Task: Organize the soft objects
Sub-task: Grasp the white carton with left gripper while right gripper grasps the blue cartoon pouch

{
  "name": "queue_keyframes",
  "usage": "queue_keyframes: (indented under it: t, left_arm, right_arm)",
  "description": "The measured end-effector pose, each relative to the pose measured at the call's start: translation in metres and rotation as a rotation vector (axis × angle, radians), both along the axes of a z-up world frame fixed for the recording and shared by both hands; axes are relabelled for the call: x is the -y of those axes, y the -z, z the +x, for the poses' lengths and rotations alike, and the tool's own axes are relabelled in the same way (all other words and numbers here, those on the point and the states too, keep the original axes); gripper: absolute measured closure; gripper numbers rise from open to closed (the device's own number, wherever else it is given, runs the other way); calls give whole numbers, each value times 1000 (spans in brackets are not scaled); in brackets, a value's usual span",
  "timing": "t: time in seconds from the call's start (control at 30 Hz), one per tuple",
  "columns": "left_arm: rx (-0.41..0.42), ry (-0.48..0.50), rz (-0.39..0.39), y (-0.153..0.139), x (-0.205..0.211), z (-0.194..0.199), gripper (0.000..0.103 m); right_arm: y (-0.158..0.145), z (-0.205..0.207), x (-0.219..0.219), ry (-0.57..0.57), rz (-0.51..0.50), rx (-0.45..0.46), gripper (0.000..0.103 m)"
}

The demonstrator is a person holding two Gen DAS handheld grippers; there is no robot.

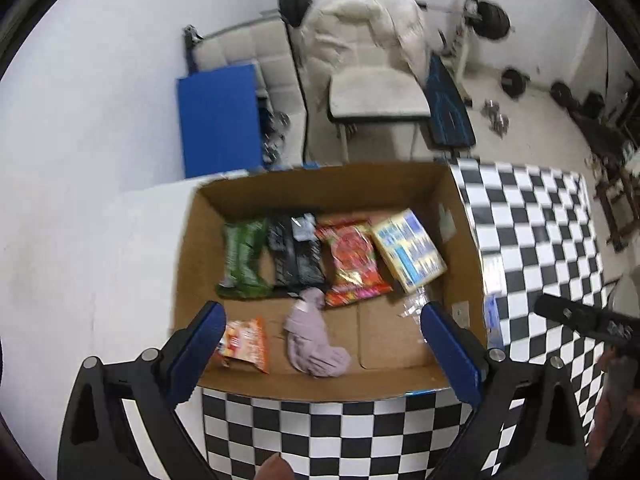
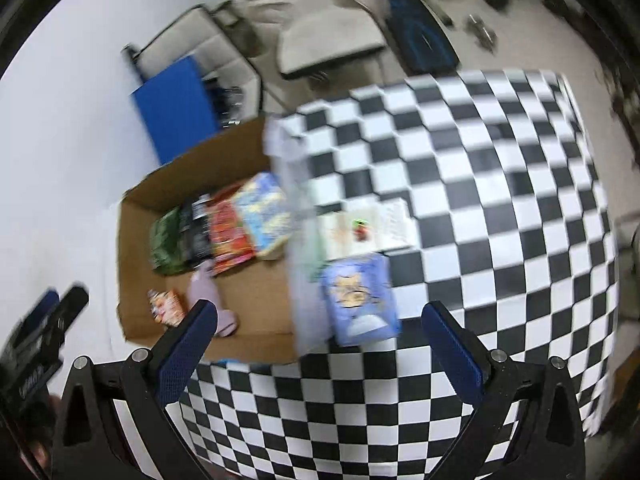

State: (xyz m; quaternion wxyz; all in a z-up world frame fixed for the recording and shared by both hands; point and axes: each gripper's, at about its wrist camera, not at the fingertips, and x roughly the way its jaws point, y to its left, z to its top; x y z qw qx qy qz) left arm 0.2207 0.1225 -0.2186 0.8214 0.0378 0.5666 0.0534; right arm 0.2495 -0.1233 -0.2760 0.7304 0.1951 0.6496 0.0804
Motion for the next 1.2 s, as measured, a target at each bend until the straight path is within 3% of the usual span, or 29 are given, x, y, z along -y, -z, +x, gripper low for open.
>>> queue_keyframes:
  t: [0.13,0.2,0.33,0.4,0.5,0.6,0.73,0.8,0.93,1.1,1.2]
  left_arm:
    - [-81,33,40,35,24,9,3]
    - [-101,46,55,45,32,12,3]
    - [-122,83,89,55,48,17,3]
    - [-124,116,107,55,57,22,3]
    - [-121,201,144,53,81,36,3]
    - [-122,336,228,53,118,52,3]
    - [-174,591,358,72,182,74,3]
    - [-220,712,400,88,210,82,3]
    - [-403,942,503,140,256,93,3]
    - [-587,1076,645,202,271,93,3]
    - [-664,1107,659,225,271,91,3]
  right_arm:
    - [72,8,17,25,57,-122,5]
    - [104,10,16,24,92,-182,21]
    - [144,7,5,-10,126,-250,35]
    - [153,4,-1,-46,97,-261,68]
    - [152,2,3,-83,60,-249,88]
    - [140,-2,24,-94,23,-230,91]
    - [125,-12,68,-70,-18,-213,91]
    - [122,-18,95,-35,-13,-227,91]
    - [122,-28,140,23,-21,-248,91]
    - [126,-32,170,64,-12,-261,91]
    - [128,-37,181,105,0,-255,89]
